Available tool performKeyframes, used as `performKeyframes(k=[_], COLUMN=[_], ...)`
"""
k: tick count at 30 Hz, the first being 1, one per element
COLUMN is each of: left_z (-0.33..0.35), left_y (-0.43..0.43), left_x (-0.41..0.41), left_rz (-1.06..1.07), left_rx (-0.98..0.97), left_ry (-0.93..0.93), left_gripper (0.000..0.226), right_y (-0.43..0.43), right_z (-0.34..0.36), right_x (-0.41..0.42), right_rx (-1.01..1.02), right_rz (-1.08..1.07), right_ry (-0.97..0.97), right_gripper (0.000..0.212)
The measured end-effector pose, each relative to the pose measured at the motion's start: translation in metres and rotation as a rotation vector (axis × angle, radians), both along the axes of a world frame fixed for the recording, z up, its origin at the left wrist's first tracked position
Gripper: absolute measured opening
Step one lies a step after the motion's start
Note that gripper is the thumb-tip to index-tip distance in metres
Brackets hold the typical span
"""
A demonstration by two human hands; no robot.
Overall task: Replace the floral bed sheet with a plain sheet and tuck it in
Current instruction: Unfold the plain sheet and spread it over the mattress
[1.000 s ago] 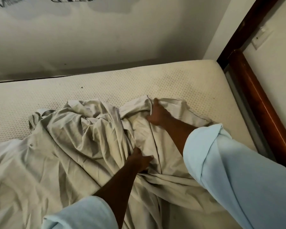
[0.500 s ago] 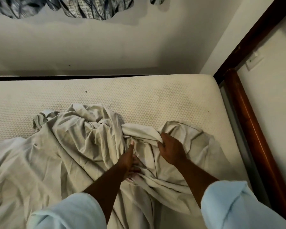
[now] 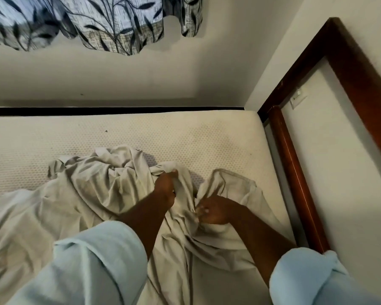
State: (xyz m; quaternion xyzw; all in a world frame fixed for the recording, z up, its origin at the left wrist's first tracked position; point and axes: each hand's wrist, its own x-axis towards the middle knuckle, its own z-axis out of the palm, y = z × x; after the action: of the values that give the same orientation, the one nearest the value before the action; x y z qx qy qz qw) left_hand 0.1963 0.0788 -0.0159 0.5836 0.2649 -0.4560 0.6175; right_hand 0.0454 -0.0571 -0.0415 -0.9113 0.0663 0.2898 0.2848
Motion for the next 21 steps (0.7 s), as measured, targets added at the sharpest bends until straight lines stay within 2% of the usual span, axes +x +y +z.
performKeyframes(k=[1,2,3,5,6,8,9,10,11,12,13,14,19,21], left_z=[0.01,0.019,0.028,0.042,0.046,0.057,0.061,0.068,0.074,0.082,0.087,0.084,0.082,0.083], left_y=[0.001,0.004,0.006,0.011,0.014,0.019,0.022,0.025,0.028,0.032,0.035,0.039,0.065,0.072], left_x=[0.0,0.001,0.0,0.0,-0.001,-0.003,-0.005,-0.007,-0.008,-0.009,-0.01,-0.009,-0.006,-0.004], left_rz=[-0.013,-0.016,-0.013,0.003,0.003,-0.069,-0.134,-0.215,-0.296,-0.375,-0.441,-0.499,-0.677,-0.736], left_rx=[-0.028,-0.052,-0.061,-0.08,-0.082,-0.109,-0.106,-0.098,-0.068,-0.034,-0.015,0.002,0.102,0.126], left_ry=[-0.001,-0.002,-0.005,-0.011,-0.011,-0.016,-0.037,-0.092,-0.164,-0.237,-0.315,-0.378,-0.735,-0.88], left_gripper=[0.024,0.024,0.025,0.027,0.029,0.043,0.048,0.043,0.028,0.01,0.006,0.015,0.028,0.037], right_y=[-0.004,-0.008,-0.012,-0.015,-0.017,-0.016,-0.014,-0.007,-0.001,0.005,0.009,0.013,0.027,0.03], right_z=[0.004,0.01,0.017,0.033,0.043,0.058,0.065,0.076,0.083,0.087,0.087,0.086,0.104,0.117], right_x=[0.003,0.008,0.014,0.031,0.041,0.063,0.07,0.075,0.076,0.077,0.076,0.076,0.077,0.08], right_rx=[0.008,-0.002,-0.032,-0.012,0.074,0.403,0.542,0.619,0.644,0.637,0.627,0.631,0.653,0.634], right_rz=[-0.036,-0.151,-0.337,-0.855,-1.062,-1.278,-1.278,-1.219,-1.129,-1.044,-0.985,-0.97,-1.054,-1.111], right_ry=[0.124,0.139,0.06,-0.195,-0.257,-0.175,-0.052,0.08,0.184,0.231,0.226,0.178,-0.02,-0.094], right_gripper=[0.032,0.029,0.024,0.016,0.018,0.038,0.053,0.067,0.077,0.078,0.074,0.067,0.027,0.027])
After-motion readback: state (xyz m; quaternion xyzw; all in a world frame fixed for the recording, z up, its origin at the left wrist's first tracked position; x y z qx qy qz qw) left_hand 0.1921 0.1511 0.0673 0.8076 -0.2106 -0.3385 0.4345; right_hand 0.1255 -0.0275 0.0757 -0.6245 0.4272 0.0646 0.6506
